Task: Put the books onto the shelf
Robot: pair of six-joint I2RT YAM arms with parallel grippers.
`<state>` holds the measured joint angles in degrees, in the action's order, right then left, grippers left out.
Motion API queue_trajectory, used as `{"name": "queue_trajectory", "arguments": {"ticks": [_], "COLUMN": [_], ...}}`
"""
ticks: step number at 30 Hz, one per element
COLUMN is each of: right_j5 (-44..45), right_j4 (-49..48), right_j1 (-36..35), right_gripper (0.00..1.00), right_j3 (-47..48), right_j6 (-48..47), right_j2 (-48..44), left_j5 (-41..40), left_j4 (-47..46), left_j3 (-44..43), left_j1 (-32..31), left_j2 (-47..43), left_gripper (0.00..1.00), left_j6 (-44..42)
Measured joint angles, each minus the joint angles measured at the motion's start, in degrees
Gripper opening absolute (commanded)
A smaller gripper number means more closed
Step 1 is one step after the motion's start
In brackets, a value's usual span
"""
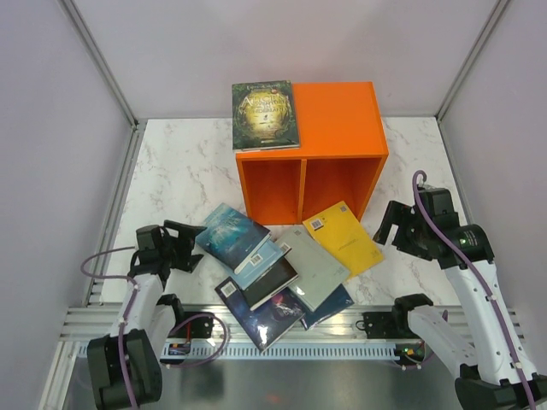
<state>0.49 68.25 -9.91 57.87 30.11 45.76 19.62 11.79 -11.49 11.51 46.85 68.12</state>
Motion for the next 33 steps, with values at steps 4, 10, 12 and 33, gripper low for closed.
{"name": "queue_trajectory", "arguments": {"ticks": [4, 10, 12, 33], "right_j5": [0.2, 1.1, 1.2, 1.9], "right_j4": [0.1, 0.1, 0.0, -1.7], "right_j1": [0.0, 0.0, 0.0, 0.0], "right_gripper": [0.95, 0.95, 0.95, 0.95], "right_j3": [-0.5, -1.2, -1.2, -1.2], "right_j6": [-0.1, -0.2, -0.2, 2.2], "right_j2": [0.2, 1.3, 1.8, 2.1], "left_j5": [0.1, -0.6, -1.5, -12.4], "left_j4": [-10.7, -18.5, -19.8, 14.7], "left_j3": [0.2, -6.2, -8.2, -31.7], "left_j1": [-0.4, -0.9, -1.2, -1.2], "left_j2": [7.5, 21.6, 25.2, 8.9], "left_gripper": [1.00, 0.88, 0.65, 0.02], "left_j6": [2.6, 3.0, 2.0, -17.9]}}
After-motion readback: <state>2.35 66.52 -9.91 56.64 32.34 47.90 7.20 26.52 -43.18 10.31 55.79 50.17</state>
